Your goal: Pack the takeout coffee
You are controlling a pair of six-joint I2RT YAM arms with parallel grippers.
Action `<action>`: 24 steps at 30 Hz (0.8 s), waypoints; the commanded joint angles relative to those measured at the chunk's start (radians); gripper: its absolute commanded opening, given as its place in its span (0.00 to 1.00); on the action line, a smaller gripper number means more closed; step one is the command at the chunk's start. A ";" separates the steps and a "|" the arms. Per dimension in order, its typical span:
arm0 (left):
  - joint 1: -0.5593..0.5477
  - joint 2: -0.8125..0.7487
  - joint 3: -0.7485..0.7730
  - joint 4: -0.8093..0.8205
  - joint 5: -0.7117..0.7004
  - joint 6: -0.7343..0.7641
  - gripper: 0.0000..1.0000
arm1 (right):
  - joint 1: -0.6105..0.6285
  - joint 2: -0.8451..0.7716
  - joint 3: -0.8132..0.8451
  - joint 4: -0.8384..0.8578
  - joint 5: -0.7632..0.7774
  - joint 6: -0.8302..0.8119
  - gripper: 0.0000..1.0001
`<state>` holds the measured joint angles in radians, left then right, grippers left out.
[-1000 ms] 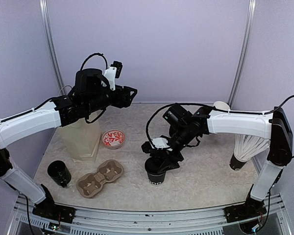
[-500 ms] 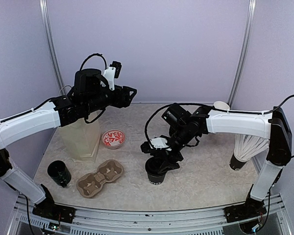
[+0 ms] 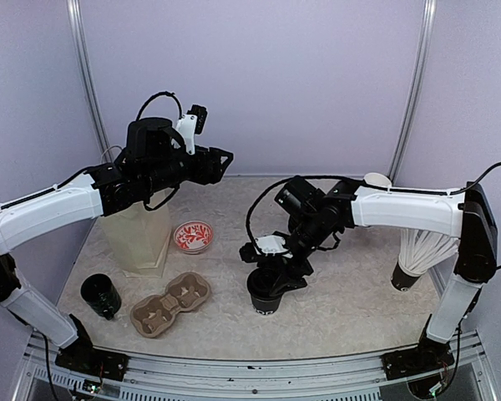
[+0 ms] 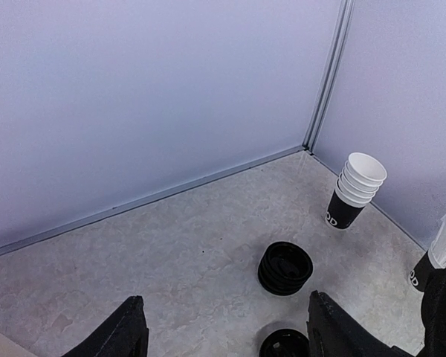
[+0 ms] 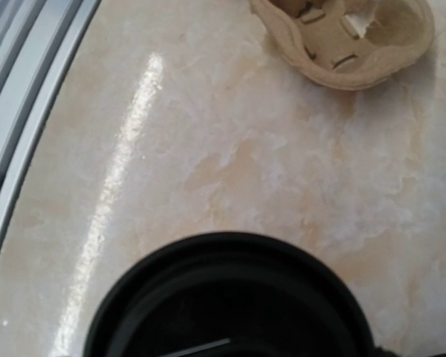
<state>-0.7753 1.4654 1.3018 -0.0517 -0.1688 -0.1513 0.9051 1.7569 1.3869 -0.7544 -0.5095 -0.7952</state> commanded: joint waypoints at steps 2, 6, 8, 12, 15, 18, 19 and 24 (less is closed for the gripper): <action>0.005 -0.020 -0.007 0.007 0.006 0.006 0.72 | 0.017 0.023 0.026 -0.029 0.006 -0.001 0.83; 0.005 -0.018 -0.006 0.005 0.003 0.009 0.72 | 0.021 0.037 0.037 -0.034 0.012 0.003 0.83; 0.005 -0.016 -0.006 0.001 0.003 0.010 0.72 | 0.023 0.041 0.041 -0.031 0.015 0.005 0.81; 0.005 -0.014 -0.003 -0.006 0.003 0.010 0.72 | 0.023 0.051 0.058 -0.027 0.023 0.016 0.76; 0.005 -0.014 -0.002 -0.008 0.002 0.014 0.72 | 0.023 0.047 0.075 -0.011 0.026 0.027 0.73; 0.005 -0.016 0.000 -0.013 -0.001 0.016 0.72 | 0.019 0.050 0.101 0.013 0.062 0.057 0.72; 0.005 -0.016 0.001 -0.014 -0.001 0.016 0.72 | 0.015 0.057 0.116 0.015 0.072 0.063 0.72; 0.006 -0.025 -0.001 -0.015 -0.012 0.022 0.72 | -0.041 0.140 0.257 0.016 0.086 0.123 0.71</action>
<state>-0.7753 1.4654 1.3018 -0.0532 -0.1692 -0.1482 0.9035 1.8320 1.5425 -0.7628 -0.4446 -0.7368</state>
